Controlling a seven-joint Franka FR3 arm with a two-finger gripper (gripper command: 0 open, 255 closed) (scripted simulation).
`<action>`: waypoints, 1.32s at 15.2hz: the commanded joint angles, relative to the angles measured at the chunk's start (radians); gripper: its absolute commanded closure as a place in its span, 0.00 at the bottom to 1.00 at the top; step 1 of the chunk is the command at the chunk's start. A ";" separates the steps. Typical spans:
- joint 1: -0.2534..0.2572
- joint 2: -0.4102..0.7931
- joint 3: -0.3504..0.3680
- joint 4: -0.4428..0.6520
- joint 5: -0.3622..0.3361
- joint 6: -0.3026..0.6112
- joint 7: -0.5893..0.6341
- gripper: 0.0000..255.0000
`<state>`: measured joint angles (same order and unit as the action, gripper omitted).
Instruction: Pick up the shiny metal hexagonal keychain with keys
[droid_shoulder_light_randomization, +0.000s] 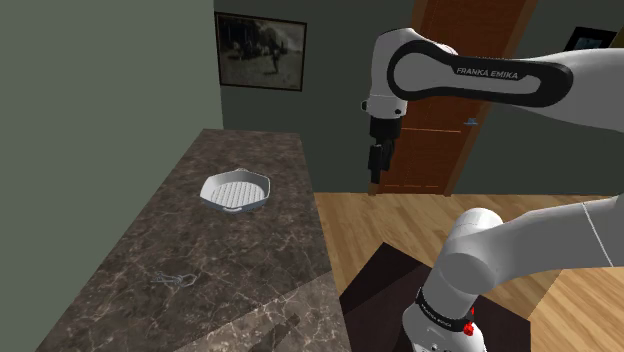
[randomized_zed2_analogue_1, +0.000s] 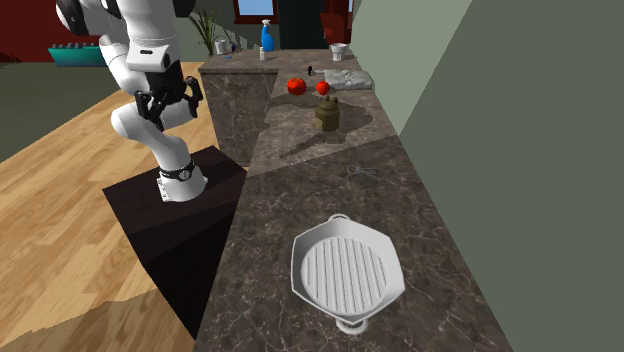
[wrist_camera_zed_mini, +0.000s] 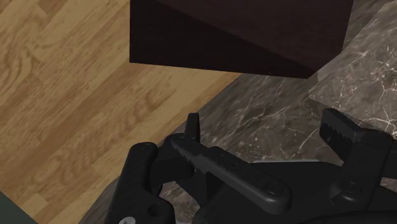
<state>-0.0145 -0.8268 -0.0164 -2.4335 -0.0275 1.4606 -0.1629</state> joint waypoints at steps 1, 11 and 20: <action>0.000 0.000 0.000 0.000 0.000 0.000 0.000 0.00; 0.075 0.204 0.160 -0.010 0.135 0.247 0.158 0.00; 0.118 0.469 0.296 0.088 0.183 0.453 0.294 0.00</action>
<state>0.1022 -0.3921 0.2679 -2.3646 0.1554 1.8938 0.1180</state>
